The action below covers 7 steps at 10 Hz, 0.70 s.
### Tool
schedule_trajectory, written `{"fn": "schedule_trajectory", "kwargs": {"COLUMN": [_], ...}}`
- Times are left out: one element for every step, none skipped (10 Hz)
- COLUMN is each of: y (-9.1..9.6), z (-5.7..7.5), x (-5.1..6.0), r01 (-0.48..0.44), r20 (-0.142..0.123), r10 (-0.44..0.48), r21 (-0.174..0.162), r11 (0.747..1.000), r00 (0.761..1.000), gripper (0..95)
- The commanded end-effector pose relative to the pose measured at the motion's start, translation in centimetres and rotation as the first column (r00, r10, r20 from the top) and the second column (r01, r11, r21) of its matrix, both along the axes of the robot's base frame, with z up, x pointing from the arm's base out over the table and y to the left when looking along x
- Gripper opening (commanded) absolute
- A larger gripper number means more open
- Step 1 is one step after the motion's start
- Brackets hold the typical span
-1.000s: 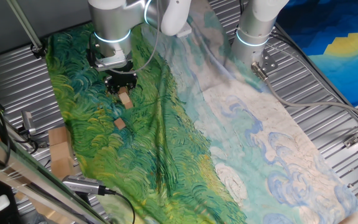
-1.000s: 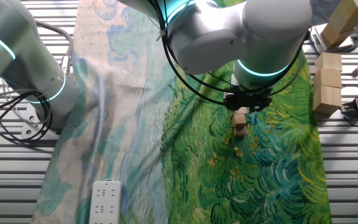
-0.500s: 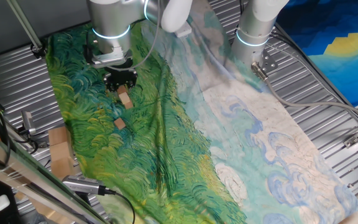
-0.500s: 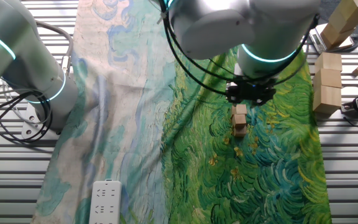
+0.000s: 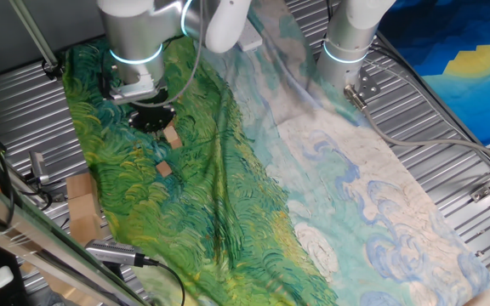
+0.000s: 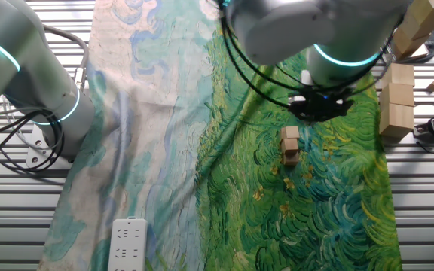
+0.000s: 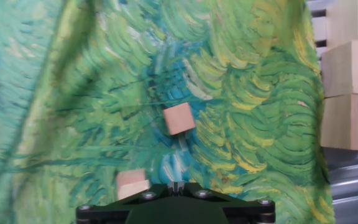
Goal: Stack the blocks into a pyramid shape
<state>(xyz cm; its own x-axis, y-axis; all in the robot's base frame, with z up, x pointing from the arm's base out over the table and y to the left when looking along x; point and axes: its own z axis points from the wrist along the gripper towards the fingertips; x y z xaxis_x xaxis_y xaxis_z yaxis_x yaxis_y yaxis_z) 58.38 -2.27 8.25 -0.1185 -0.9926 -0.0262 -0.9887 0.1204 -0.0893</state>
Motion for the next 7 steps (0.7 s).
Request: {"fn": "schedule_trajectory", "kwargs": {"y": [-0.23, -0.27, -0.36, -0.41, -0.43, -0.46, -0.49], "z": [-0.38, -0.54, -0.85, -1.03, -1.09, -1.21, -1.26], "x": [-0.11, -0.08, -0.01, 0.01, 0.01, 0.02, -0.02], "r01": [-0.007, -0.007, -0.01, -0.01, -0.008, -0.008, -0.007], "r20": [0.015, 0.019, 0.026, 0.029, 0.031, 0.034, 0.034], "r10": [0.007, 0.007, 0.01, 0.01, 0.008, 0.008, 0.007], "r21": [0.004, 0.002, 0.001, 0.002, 0.001, 0.002, 0.003], "r11": [1.0, 1.0, 1.0, 1.0, 1.0, 1.0, 1.0], "r00": [1.0, 1.0, 1.0, 1.0, 0.999, 0.999, 0.999], "gripper": [0.0, 0.0, 0.0, 0.0, 0.0, 0.0, 0.0]}}
